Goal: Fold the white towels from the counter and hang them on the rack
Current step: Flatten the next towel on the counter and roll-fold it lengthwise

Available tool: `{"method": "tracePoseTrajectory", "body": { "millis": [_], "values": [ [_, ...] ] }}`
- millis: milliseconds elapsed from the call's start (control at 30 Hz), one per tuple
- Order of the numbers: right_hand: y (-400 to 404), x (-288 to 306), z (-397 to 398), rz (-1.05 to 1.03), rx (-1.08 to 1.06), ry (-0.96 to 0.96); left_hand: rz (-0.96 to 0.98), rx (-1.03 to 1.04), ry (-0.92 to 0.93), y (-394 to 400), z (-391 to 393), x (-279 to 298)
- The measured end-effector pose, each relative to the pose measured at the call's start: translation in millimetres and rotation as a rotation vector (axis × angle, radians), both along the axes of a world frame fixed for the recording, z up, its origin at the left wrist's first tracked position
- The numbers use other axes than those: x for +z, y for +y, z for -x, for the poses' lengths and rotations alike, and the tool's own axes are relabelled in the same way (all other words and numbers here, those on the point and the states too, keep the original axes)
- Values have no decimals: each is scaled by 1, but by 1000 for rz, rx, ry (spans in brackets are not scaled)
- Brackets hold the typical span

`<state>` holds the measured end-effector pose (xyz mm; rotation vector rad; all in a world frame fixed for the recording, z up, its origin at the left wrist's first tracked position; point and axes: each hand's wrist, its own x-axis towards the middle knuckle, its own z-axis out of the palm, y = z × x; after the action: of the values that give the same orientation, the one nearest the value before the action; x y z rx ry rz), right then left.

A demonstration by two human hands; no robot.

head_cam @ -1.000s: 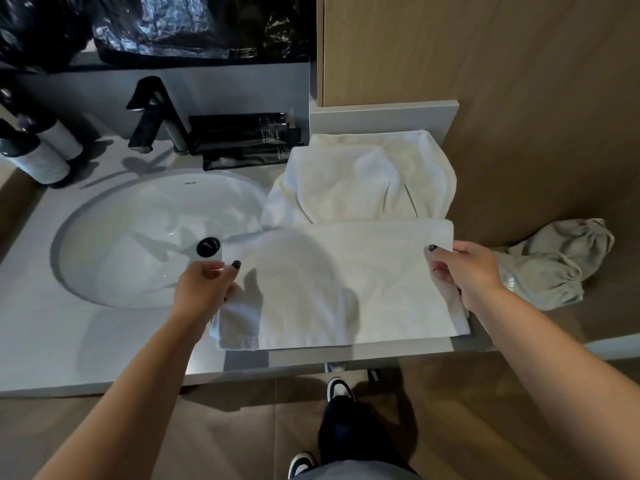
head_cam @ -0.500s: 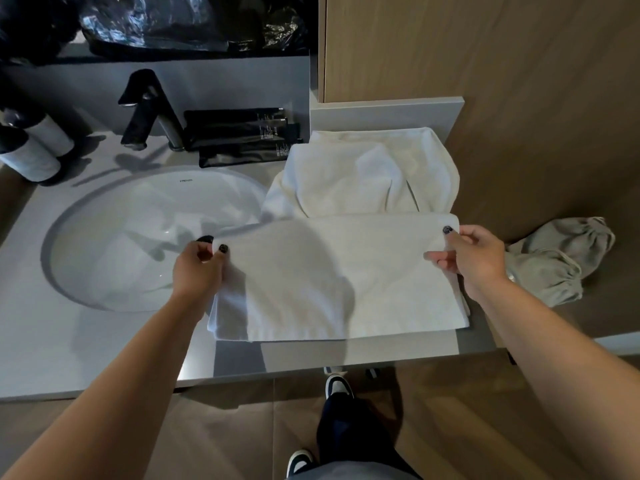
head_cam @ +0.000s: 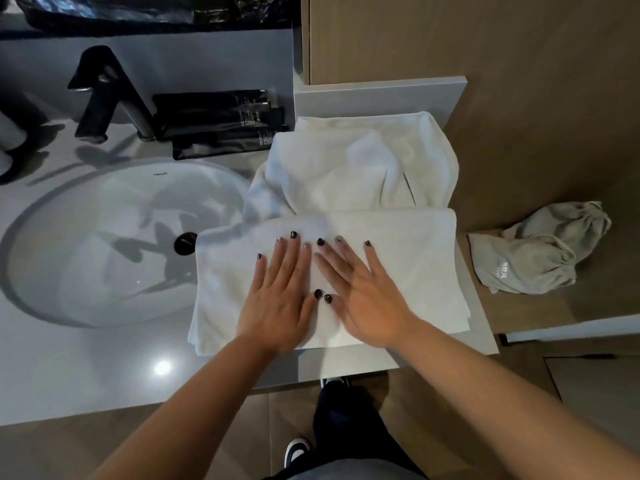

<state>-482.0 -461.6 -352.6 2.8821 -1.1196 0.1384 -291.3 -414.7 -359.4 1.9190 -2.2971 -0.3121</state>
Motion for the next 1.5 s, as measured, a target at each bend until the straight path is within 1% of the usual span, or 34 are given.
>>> {"method": "tracePoseTrajectory", "body": {
  "millis": [67,133,200,333,400,500,567,633,667,733,800,867,900,967,1000,1067,1167,1267,1333,1400,1500],
  "values": [
    [-9,1,7,-58,-3,80,-49,49,-52,-4,-6,0],
    [-14,3,14,-94,-71,116,-66,109,-45,-5,-8,1],
    [-17,8,20,-152,-185,112,-89,159,-35,-5,-8,4],
    [-33,26,36,-221,-311,84,-96,200,34,-22,-24,17],
    [-51,43,44,-232,-358,57,-89,176,2,-40,-39,29],
    [-77,67,48,-223,-307,48,-84,84,-101,-63,-51,47],
    [-85,78,41,-260,-249,99,-68,33,-91,-71,-55,55],
    [-89,83,34,-323,-241,159,1,-13,-53,-76,-59,59],
    [-89,86,32,-322,-236,194,52,-51,-36,-76,-61,59],
    [-83,87,31,-255,-205,186,223,-159,0,-69,-66,55],
    [-68,81,40,-105,-109,61,415,-229,19,-52,-68,51],
    [-47,65,57,56,18,-130,533,-288,16,-32,-68,45],
    [-35,56,64,118,81,-196,560,-323,0,-20,-68,40],
    [-14,39,79,219,166,-254,588,-382,-48,3,-67,33],
    [-5,33,85,251,175,-269,589,-394,-68,14,-66,29],
    [10,22,97,273,149,-259,558,-386,-47,33,-63,25],
    [22,14,106,208,107,-204,505,-318,-24,56,-57,23],
    [20,18,107,159,49,-180,418,-176,-58,63,-65,21],
    [16,22,107,134,-28,-179,386,-42,-78,64,-79,23],
    [13,26,108,98,-149,-223,366,101,-75,67,-93,27],
    [19,34,116,102,-371,-267,331,434,-15,79,-92,38]
  ]
}}
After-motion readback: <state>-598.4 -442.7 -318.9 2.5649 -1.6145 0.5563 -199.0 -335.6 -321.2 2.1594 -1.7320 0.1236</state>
